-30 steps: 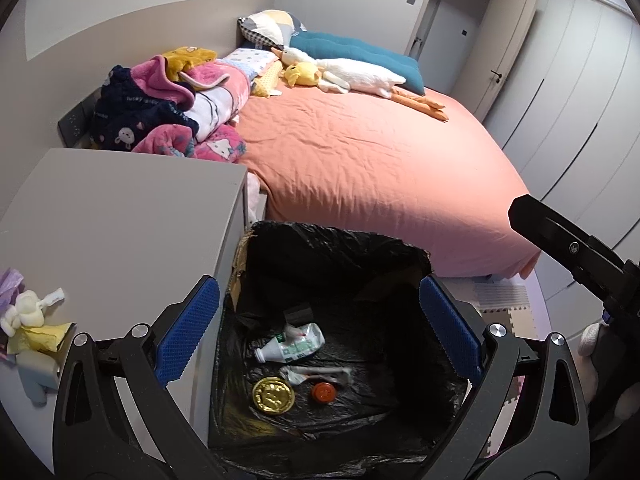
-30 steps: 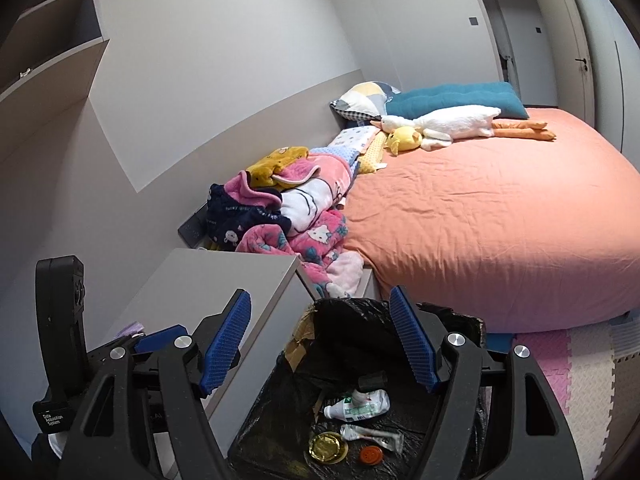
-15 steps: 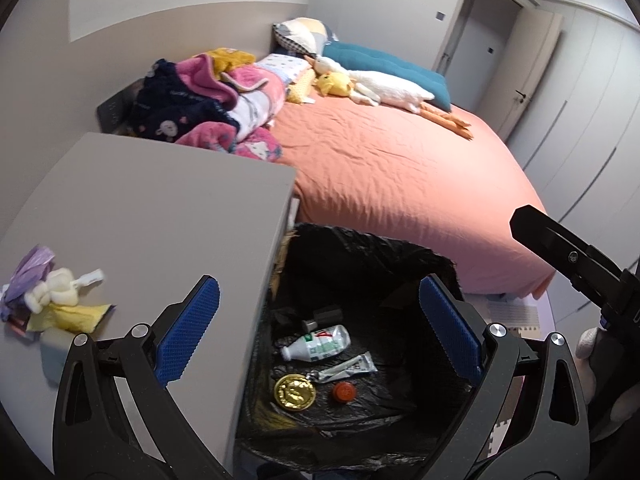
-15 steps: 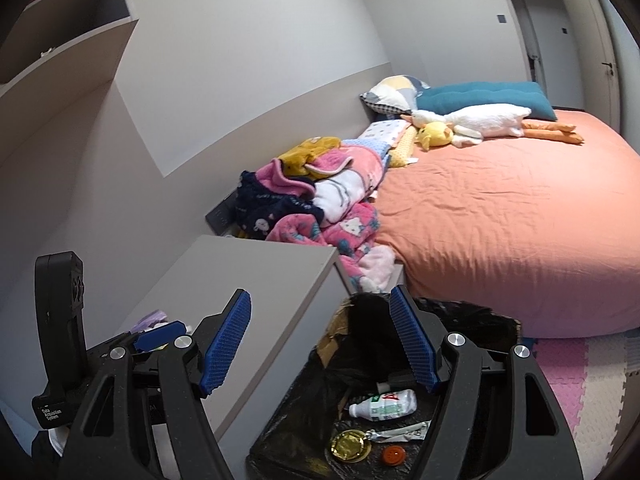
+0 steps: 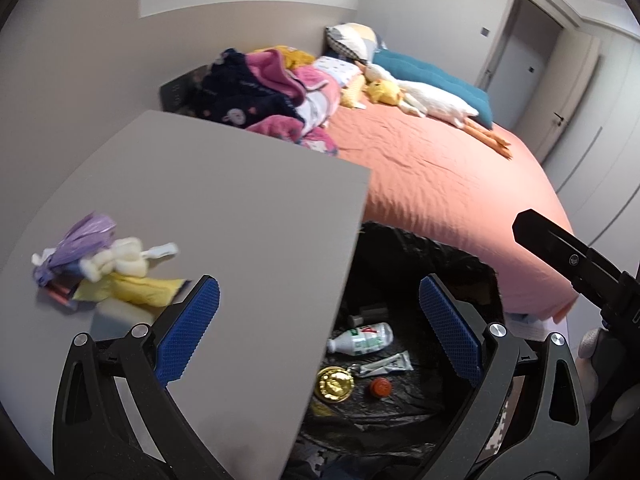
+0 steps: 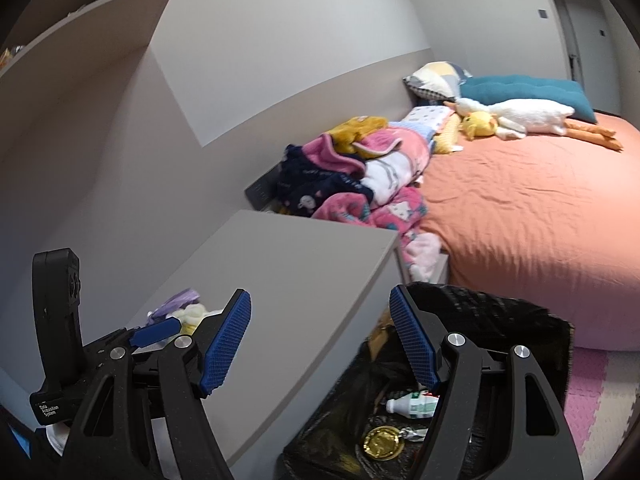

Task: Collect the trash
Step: 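Move both open tools back over the table toward the grey foam piece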

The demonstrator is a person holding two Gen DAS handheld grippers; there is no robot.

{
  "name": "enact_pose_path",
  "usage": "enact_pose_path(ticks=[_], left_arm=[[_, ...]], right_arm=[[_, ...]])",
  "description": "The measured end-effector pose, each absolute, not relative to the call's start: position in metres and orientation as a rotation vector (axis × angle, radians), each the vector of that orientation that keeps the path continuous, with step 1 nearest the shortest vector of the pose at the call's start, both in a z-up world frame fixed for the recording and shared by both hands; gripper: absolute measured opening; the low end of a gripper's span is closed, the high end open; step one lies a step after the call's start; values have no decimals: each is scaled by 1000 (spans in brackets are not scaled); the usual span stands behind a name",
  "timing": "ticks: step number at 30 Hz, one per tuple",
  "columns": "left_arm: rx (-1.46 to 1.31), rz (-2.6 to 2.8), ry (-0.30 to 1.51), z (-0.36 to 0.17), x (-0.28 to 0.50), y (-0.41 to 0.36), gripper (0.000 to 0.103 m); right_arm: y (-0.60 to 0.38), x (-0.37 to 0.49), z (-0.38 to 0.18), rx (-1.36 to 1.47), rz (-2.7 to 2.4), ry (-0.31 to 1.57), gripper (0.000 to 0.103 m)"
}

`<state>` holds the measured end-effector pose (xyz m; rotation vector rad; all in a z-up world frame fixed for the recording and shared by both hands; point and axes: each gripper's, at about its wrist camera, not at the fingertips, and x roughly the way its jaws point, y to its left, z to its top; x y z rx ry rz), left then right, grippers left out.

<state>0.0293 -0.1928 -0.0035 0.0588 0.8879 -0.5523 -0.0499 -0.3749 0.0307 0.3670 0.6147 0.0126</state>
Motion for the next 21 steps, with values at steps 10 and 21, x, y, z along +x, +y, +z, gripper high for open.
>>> enact_pose_path(ticks=[10,21], left_arm=[[27,-432,903,-12,38,-141,96],[-27,-319,948,-35,48,-87,96]], right_arm=[[-332,-20,20,349,110,660,73],[-293,5,8,319,172,714,73]])
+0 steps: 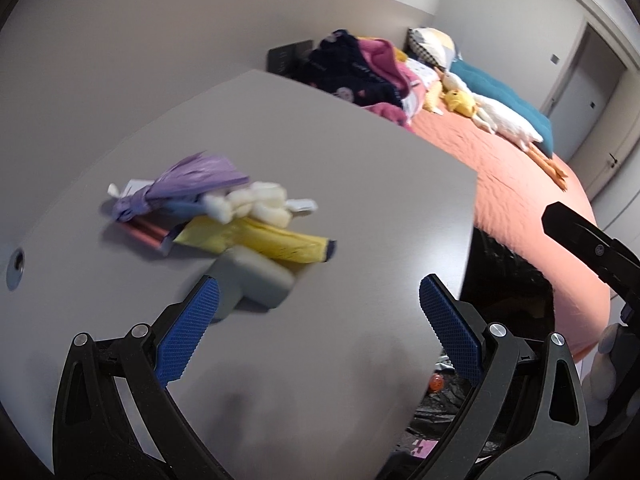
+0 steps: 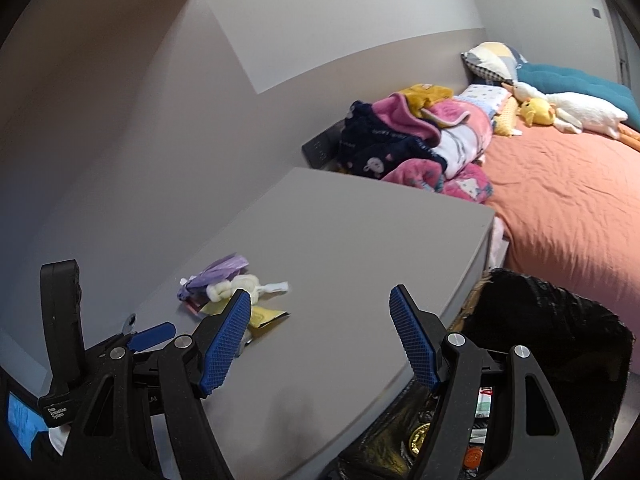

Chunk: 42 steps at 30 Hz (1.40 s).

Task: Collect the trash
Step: 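Move both open tools back over the table toward the grey foam piece, then grasp the grey L-shaped foam with the left tool while the right tool grasps the yellow packet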

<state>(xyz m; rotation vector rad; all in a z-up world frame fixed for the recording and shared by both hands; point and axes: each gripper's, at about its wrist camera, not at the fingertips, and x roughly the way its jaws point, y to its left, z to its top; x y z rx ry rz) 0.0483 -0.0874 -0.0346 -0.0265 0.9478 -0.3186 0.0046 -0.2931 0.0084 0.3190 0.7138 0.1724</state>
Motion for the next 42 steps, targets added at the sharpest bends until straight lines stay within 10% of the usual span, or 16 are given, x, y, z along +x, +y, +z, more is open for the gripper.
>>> enact_pose_path(ticks=[27,42], left_arm=[[-5,-239,1025,-103,92,-57,96],[-13,-267,1000,-101,86,-36,78]], right_arm=[[-229,65,-34,246,220,859,73],[-197,96,-59,231,292,926,73]])
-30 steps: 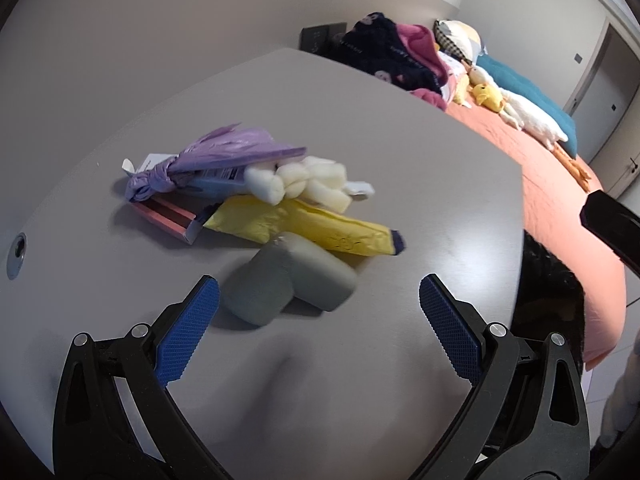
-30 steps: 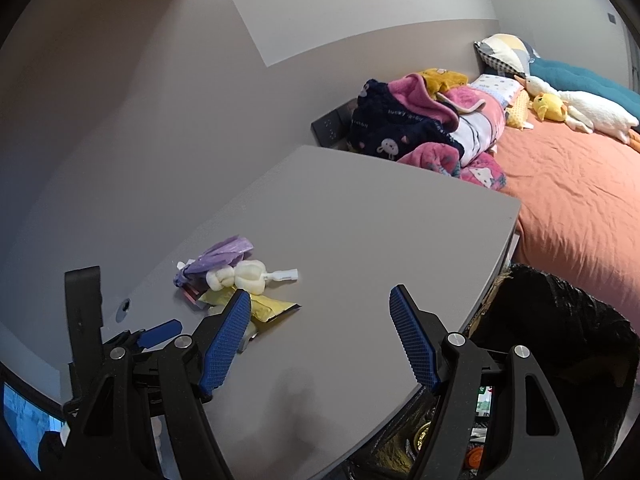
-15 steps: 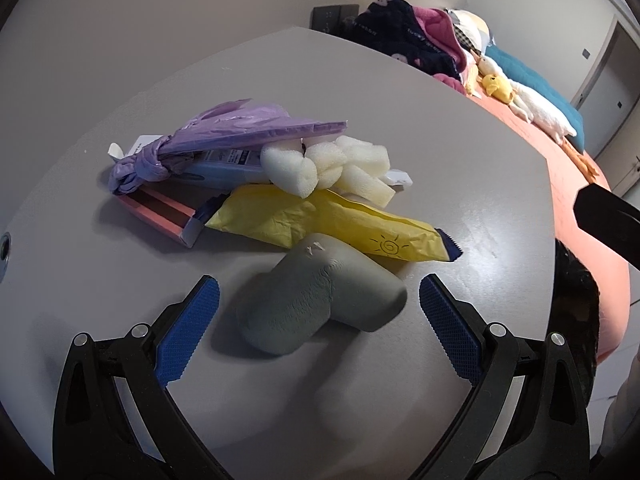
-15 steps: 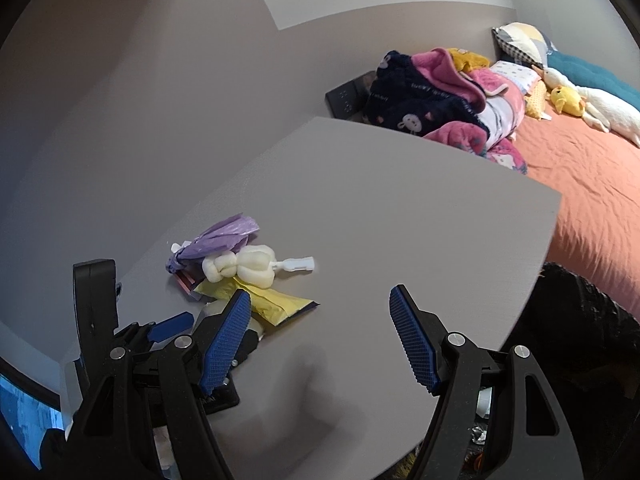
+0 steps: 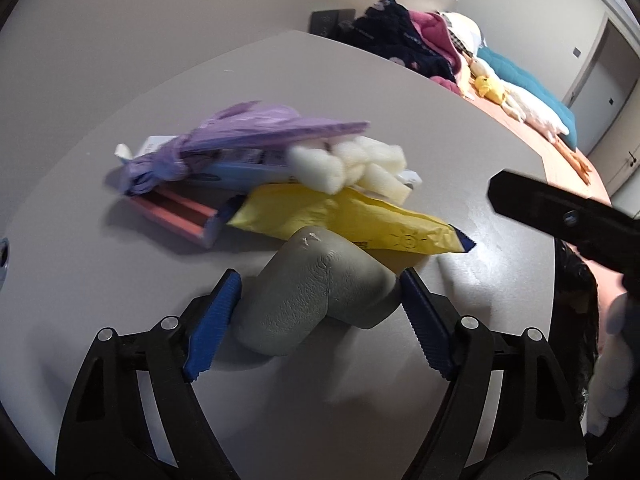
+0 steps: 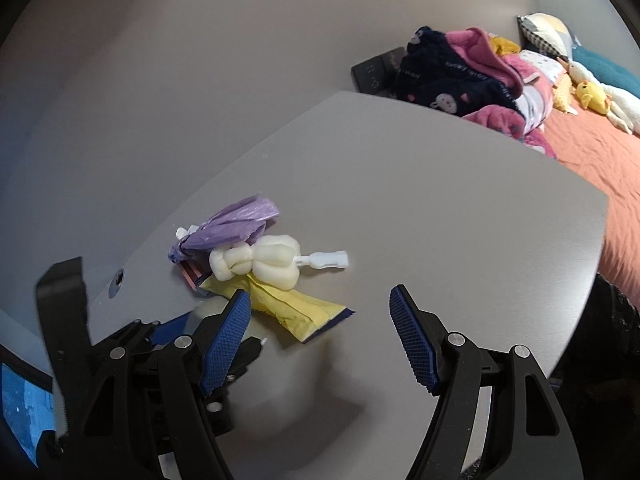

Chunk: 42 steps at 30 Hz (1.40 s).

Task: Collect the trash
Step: 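Grasp the grey L-shaped foam with the left tool while the right tool grasps the yellow packet, then carry the grey foam and yellow packet over the black bin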

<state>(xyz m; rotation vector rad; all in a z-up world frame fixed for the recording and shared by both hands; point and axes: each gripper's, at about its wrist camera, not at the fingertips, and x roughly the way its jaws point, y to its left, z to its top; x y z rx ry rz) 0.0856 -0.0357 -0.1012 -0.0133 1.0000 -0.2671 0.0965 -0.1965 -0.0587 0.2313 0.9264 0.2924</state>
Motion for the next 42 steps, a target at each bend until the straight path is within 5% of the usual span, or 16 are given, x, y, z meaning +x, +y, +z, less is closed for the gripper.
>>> enact_pose_path(ticks=[14,28,42], left_arm=[[-75,-185,993,-91,78,6,78],[-107,-132,994,-91,63,29,78],[-102,-122,929,-65,43,21,78]], right_arm=[[-157,121,-87,126,386,992,71],[-131,114,-100,49,505,1047,22],[-127,79,-57,116,650,984,17]])
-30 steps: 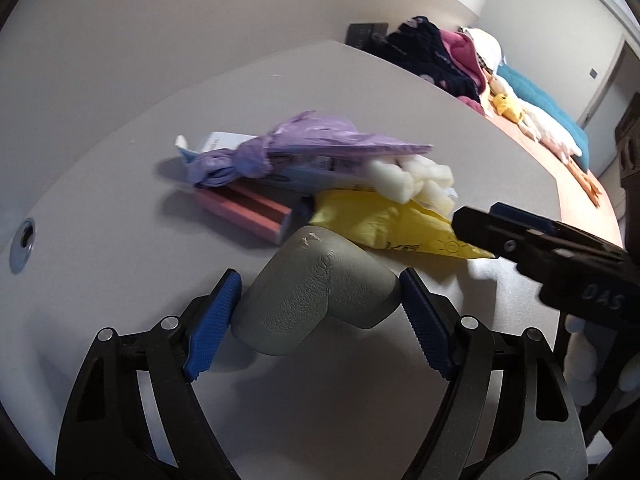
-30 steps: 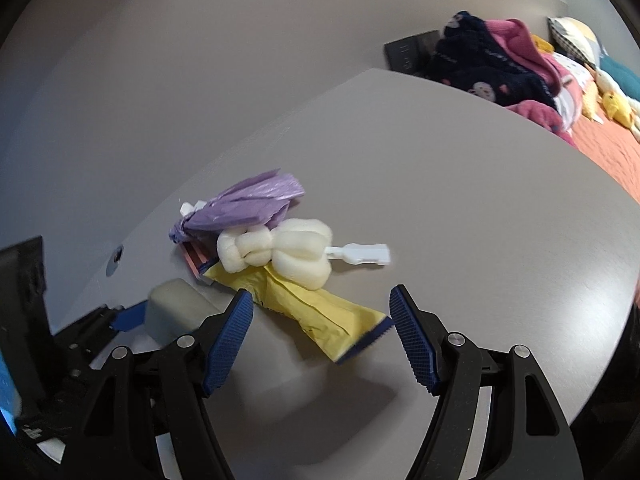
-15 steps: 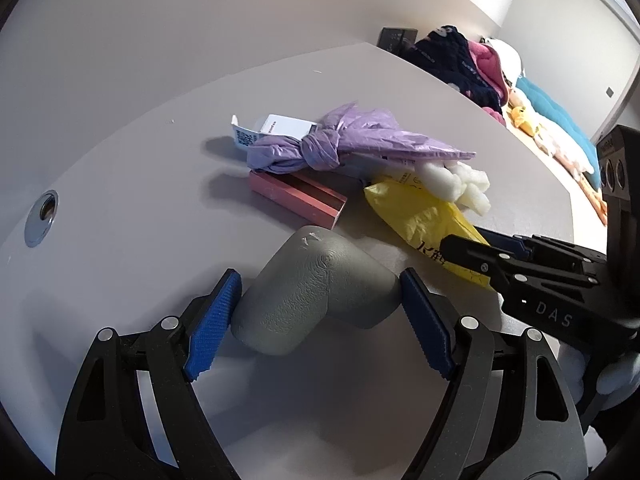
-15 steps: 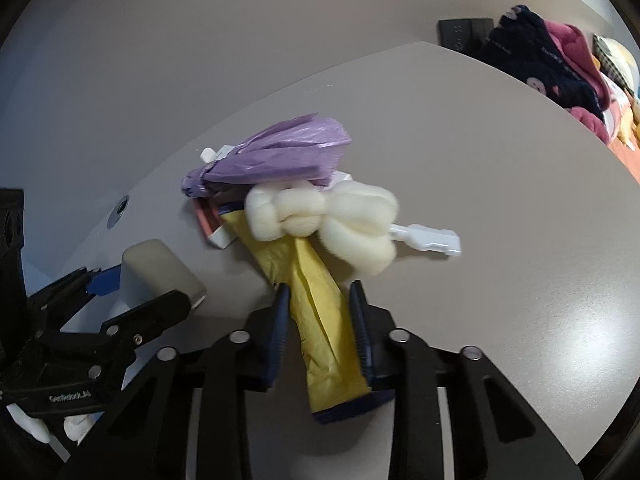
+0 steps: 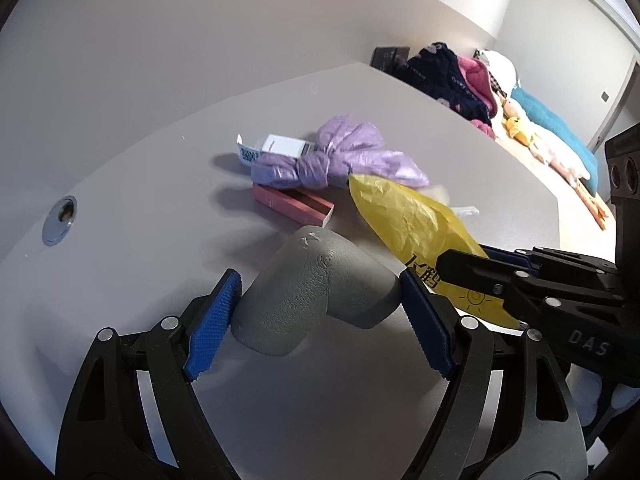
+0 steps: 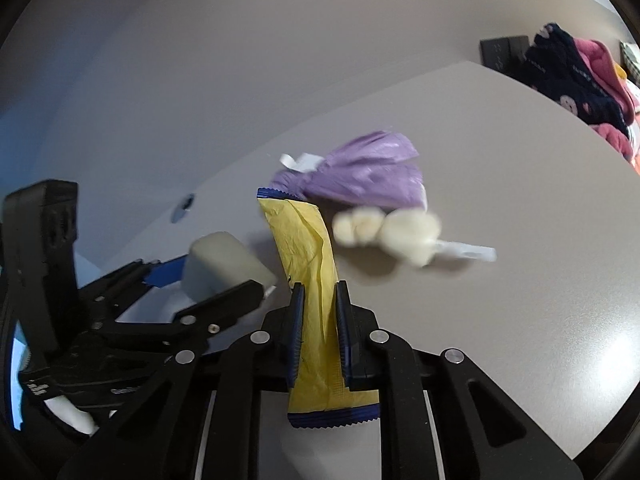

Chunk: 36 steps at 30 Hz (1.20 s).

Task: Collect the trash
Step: 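Carry the grey foam and yellow packet over the black bin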

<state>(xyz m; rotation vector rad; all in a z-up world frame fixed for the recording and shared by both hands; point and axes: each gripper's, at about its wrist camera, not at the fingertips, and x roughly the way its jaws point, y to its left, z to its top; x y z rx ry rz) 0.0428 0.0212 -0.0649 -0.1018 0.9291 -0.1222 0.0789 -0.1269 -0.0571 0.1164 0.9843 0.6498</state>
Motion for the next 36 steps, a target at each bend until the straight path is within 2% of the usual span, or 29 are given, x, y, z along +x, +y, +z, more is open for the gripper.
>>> enact_pose_path(ticks=[14,36], left_arm=[[-70,-177,824,-17,24,-13,78],[59,-495,754,9,28,-131,78]], right_arm=[[-175,42,0,169,595,853,17],[-288,-12,33,256,330,727,17]])
